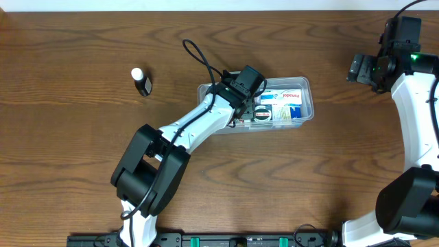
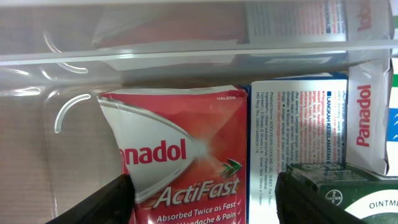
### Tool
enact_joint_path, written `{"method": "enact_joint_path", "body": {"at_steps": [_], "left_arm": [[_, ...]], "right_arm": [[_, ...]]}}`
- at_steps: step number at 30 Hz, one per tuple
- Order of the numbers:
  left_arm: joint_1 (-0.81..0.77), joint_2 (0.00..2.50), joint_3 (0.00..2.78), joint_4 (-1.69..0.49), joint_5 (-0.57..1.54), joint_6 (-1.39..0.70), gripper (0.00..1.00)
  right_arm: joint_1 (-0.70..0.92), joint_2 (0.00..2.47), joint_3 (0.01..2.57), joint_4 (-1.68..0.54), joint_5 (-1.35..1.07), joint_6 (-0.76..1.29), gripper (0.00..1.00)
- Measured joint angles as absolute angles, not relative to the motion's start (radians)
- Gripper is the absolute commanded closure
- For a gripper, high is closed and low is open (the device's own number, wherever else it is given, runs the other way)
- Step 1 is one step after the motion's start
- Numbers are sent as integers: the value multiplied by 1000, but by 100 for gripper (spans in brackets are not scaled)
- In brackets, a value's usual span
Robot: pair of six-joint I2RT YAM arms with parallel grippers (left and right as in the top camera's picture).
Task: Pack container
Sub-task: 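Lower the red sachet into the container's left end and release it, then withdraw the left gripper up and away toward the bottle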
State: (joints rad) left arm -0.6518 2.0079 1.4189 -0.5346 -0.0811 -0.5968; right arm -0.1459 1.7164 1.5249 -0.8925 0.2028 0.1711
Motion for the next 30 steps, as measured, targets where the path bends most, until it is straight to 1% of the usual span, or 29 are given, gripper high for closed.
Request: {"method": "enact_joint_path", "body": {"at_steps": [7, 12, 18, 20, 25, 27, 30], "left_arm": [[-642, 1998, 1419, -538, -73, -572, 28], [-616, 1933, 1419, -549, -66, -554, 27], [-578, 1794, 1419, -580, -84, -519, 26], [-557, 1739, 1419, -599, -111, -505, 23], [-460, 1605, 1419, -634, -171, -466, 22], [-410, 1564, 1419, -641, -187, -448, 13], [-336, 1530, 1419, -640, -200, -425, 8]], "right_arm": [[-146, 1716, 1525, -892, 203, 171, 1], [-146, 1716, 1525, -892, 203, 171, 1], [-146, 1716, 1525, -892, 203, 171, 1], [-146, 1716, 1525, -892, 203, 171, 1], [-146, 1716, 1525, -892, 203, 171, 1], [-146, 1716, 1525, -892, 203, 171, 1], [-146, 1716, 1525, -892, 203, 171, 1]]}}
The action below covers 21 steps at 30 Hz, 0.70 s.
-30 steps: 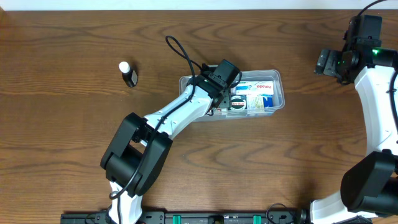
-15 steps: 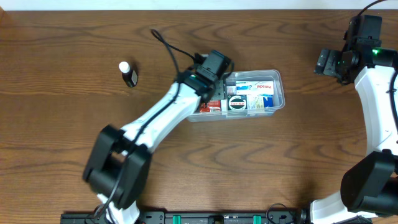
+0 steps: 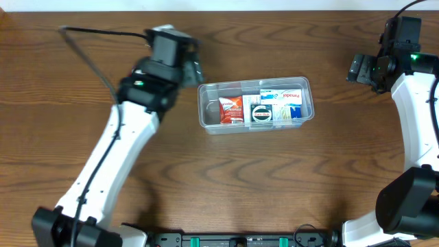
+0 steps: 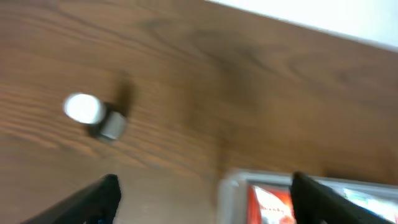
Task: Pack container
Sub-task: 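Withdraw the left gripper up and away toward the bottle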
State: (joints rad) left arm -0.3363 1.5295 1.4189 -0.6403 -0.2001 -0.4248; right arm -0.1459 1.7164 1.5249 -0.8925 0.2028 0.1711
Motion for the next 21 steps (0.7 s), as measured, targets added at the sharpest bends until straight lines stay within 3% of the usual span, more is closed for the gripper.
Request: {"method": "enact_joint_path", "body": {"at_steps": [5, 21], "left_arm": [[-233, 1542, 1419, -627, -212, -410, 0], [-51, 1773, 1419, -521, -210, -212, 2]], "right_arm": [[-146, 1716, 1525, -892, 203, 171, 1], [-146, 1716, 1525, -892, 203, 171, 1]]}}
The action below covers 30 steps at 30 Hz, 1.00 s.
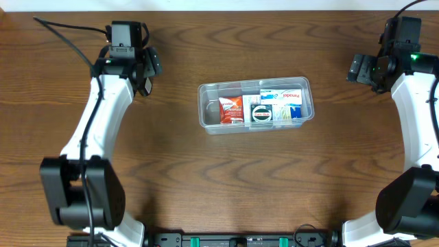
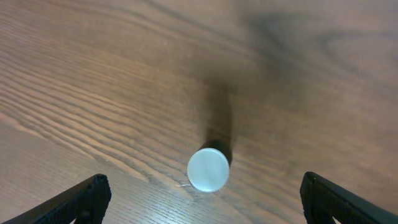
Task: Pack container
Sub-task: 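Withdraw the left gripper up and away toward the bottle, then lower the left gripper over the dark bottle and grasp its cap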
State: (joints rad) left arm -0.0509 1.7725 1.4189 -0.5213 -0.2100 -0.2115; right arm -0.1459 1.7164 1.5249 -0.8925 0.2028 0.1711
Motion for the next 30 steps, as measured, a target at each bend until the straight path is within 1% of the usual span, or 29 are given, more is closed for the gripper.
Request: {"method": "enact_joint_path", "body": {"at_steps": [7, 16, 17, 18, 19, 20, 28, 30], "left_arm": [[-49, 1852, 1419, -517, -175, -152, 2], [-48, 1881, 1419, -517, -163, -136, 0], [-48, 1884, 1419, -516, -164, -133, 8], [-48, 1887, 1419, -516, -163, -135, 18], [-48, 1890, 1419, -516, -163, -132, 24], [-48, 1892, 1419, -516, -163, -133, 28], [-48, 1895, 1419, -519, -161, -122, 29], [-48, 1895, 1419, -519, -161, -122, 32]], "right_arm": [[-146, 1716, 1525, -892, 203, 171, 1], [-146, 1716, 1525, -892, 203, 171, 1], [-146, 1716, 1525, -892, 203, 171, 1], [-146, 1716, 1525, -892, 203, 171, 1], [-146, 1716, 1525, -892, 203, 171, 1], [-146, 1716, 1525, -892, 203, 171, 1], [-146, 1716, 1525, -892, 202, 171, 1], [-146, 1716, 1525, -892, 203, 171, 1]]}}
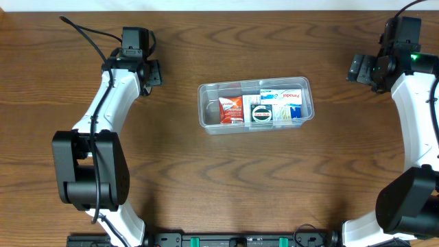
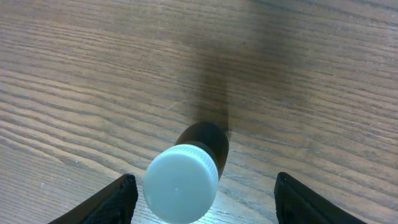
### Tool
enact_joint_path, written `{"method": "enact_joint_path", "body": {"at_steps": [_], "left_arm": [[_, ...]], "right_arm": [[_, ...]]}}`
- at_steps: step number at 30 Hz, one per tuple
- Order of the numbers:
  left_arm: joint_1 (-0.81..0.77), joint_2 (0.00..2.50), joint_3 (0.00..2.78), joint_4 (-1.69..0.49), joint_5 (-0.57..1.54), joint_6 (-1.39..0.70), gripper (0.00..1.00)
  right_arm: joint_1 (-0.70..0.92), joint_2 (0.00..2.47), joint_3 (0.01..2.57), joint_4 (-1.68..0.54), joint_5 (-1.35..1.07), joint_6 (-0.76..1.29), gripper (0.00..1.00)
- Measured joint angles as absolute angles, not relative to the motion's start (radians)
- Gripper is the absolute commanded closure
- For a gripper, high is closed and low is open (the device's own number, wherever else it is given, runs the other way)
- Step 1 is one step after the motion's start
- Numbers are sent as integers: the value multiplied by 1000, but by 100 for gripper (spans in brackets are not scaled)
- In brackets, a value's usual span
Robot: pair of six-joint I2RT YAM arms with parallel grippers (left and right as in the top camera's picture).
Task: Pack container
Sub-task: 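Lower the left gripper over the dark bottle and grasp its cap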
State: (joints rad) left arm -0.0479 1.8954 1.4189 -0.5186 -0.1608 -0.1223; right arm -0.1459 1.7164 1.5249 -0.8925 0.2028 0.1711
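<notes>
A small dark bottle with a white cap stands upright on the wooden table. My left gripper is open and low over it, one finger close beside the cap and the other well to its right. In the overhead view the left gripper covers the bottle. The clear plastic container sits mid-table and holds a red Panadol sachet, a green and black ointment box and blue and white boxes. My right gripper hangs at the far right, its jaws too small to read.
The left arm's black cable loops over the table's back left. The right arm runs along the right edge. The table's back edge lies just beyond both grippers.
My left gripper has come down over the bottle: the cap was small and well below it, and now sits large between the open fingers. The right arm has not moved.
My left gripper was open inside the container, just above the red sachet. Then it was out of the container and to its left, the sachet left lying inside. Then it hung above the white-capped bottle, and now it sits low around the bottle.
</notes>
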Motion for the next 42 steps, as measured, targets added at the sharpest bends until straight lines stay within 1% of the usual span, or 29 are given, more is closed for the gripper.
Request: {"method": "enact_joint_path", "body": {"at_steps": [8, 17, 21, 26, 27, 29, 32, 39, 42], "left_arm": [[-25, 1895, 1419, -514, -160, -120, 39], [1, 1895, 1419, -495, -134, -95, 40], [0, 1895, 1419, -490, -108, -77, 53], [0, 1895, 1419, -489, -100, -69, 55], [0, 1895, 1419, -488, -99, -69, 59], [0, 1895, 1419, -488, -96, -67, 62], [0, 1895, 1419, -480, -93, -62, 65], [0, 1895, 1419, -469, -92, -58, 65], [0, 1895, 1419, -469, -92, -57, 66]], "right_arm": [[-146, 1716, 1525, -892, 203, 171, 1], [-146, 1716, 1525, -892, 203, 171, 1], [-146, 1716, 1525, -892, 203, 171, 1], [-146, 1716, 1525, -892, 203, 171, 1], [-146, 1716, 1525, -892, 203, 171, 1], [-146, 1716, 1525, -892, 203, 171, 1], [-146, 1716, 1525, -892, 203, 171, 1], [-146, 1716, 1525, -892, 203, 171, 1], [-146, 1716, 1525, -892, 203, 171, 1]]}}
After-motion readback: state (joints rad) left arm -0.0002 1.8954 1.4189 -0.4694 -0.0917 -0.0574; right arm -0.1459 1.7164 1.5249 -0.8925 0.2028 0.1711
